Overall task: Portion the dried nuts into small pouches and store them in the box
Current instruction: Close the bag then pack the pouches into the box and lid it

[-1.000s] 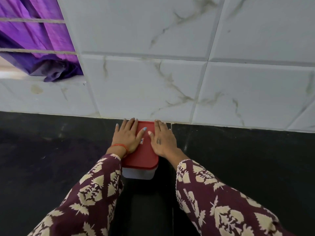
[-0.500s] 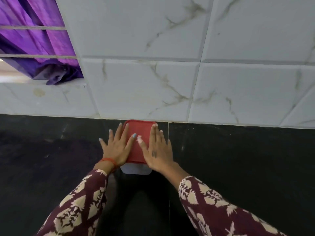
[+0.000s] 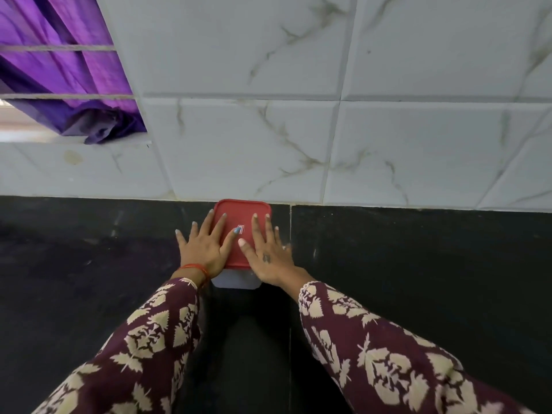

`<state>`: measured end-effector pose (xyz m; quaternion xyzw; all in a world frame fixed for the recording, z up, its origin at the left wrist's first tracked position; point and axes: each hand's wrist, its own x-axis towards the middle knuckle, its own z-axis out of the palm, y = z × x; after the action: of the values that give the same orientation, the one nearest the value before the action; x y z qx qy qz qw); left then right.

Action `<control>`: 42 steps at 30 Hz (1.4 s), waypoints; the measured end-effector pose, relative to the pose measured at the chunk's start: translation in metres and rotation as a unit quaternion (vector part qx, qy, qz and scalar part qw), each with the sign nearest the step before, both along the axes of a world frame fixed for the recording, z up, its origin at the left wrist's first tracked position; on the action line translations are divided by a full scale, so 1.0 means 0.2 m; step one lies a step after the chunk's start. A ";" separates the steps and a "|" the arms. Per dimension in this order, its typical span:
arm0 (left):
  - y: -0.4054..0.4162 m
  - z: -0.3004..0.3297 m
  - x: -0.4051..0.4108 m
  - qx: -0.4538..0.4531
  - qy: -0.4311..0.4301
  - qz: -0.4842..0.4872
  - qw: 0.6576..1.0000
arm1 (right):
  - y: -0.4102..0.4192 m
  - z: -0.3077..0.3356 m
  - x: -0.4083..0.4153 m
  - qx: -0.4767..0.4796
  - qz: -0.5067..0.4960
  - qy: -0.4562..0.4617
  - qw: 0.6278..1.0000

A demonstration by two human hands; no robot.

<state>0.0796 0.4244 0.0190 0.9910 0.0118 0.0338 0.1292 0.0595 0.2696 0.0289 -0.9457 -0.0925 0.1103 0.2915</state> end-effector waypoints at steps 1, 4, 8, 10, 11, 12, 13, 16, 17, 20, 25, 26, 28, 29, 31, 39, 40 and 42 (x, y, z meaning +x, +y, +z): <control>-0.01 0.01 -0.01 0.000 -0.021 0.000 1.000 | -0.03 0.01 -0.01 0.025 0.008 0.016 1.000; -0.08 0.06 -0.09 -0.059 -0.121 -0.006 0.991 | -0.15 0.05 -0.06 0.063 0.000 0.009 0.998; -0.29 0.10 -0.23 -0.143 -0.200 -0.075 0.966 | -0.40 0.10 -0.18 0.056 -0.054 -0.097 0.992; -0.44 0.11 -0.29 -0.179 -0.220 -0.106 0.953 | -0.55 0.12 -0.24 0.056 -0.078 -0.132 0.987; -0.52 0.11 -0.32 -0.202 -0.222 -0.118 0.947 | -0.63 0.13 -0.27 0.054 -0.090 -0.144 0.984; -0.60 0.12 -0.35 -0.227 -0.218 -0.130 0.940 | -0.72 0.14 -0.30 0.052 -0.102 -0.153 0.982; -0.69 0.12 -0.37 -0.253 -0.211 -0.140 0.934 | -0.80 0.14 -0.34 0.052 -0.115 -0.159 0.979; -0.99 0.10 -0.46 -0.315 -0.183 -0.160 0.917 | -1.07 0.13 -0.47 0.054 -0.159 -0.169 0.971; -1.10 0.09 -0.49 -0.335 -0.169 -0.165 0.912 | -1.17 0.11 -0.52 0.056 -0.175 -0.172 0.968; -1.44 0.04 -0.61 -0.391 -0.102 -0.185 0.896 | -1.47 0.04 -0.66 0.055 -0.222 -0.184 0.956; -1.98 -0.09 -0.79 -0.460 0.034 -0.207 0.863 | -1.93 -0.12 -0.89 0.045 -0.316 -0.191 0.928; -2.07 -0.11 -0.82 -0.472 0.061 -0.207 0.855 | -2.01 -0.15 -0.93 0.043 -0.339 -0.197 0.919; -2.24 -0.13 -0.87 -0.500 0.135 -0.203 0.831 | -2.15 -0.20 -1.01 0.034 -0.387 -0.209 0.898; -2.33 -0.13 -0.90 -0.519 0.186 -0.194 0.811 | -2.22 -0.21 -1.04 0.028 -0.414 -0.209 0.885; -2.47 -0.12 -0.94 -0.550 0.287 -0.158 0.768 | -2.35 -0.24 -1.10 0.014 -0.463 -0.189 0.866; -2.76 -0.11 -0.96 -0.600 0.457 -0.078 0.652 | -2.61 -0.26 -1.14 0.069 -0.467 -0.004 0.882; -2.76 -0.11 -0.96 -0.601 0.458 -0.081 0.650 | -2.61 -0.26 -1.13 0.082 -0.464 0.010 0.882; -2.76 -0.10 -0.94 -0.601 0.461 -0.083 0.648 | -2.61 -0.26 -1.11 0.108 -0.458 0.031 0.882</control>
<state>-0.1079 -0.1275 -0.0020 0.5808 0.0051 -0.4529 0.6764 -0.1618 -0.2523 -0.0226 -0.8414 0.3492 -0.0167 0.4121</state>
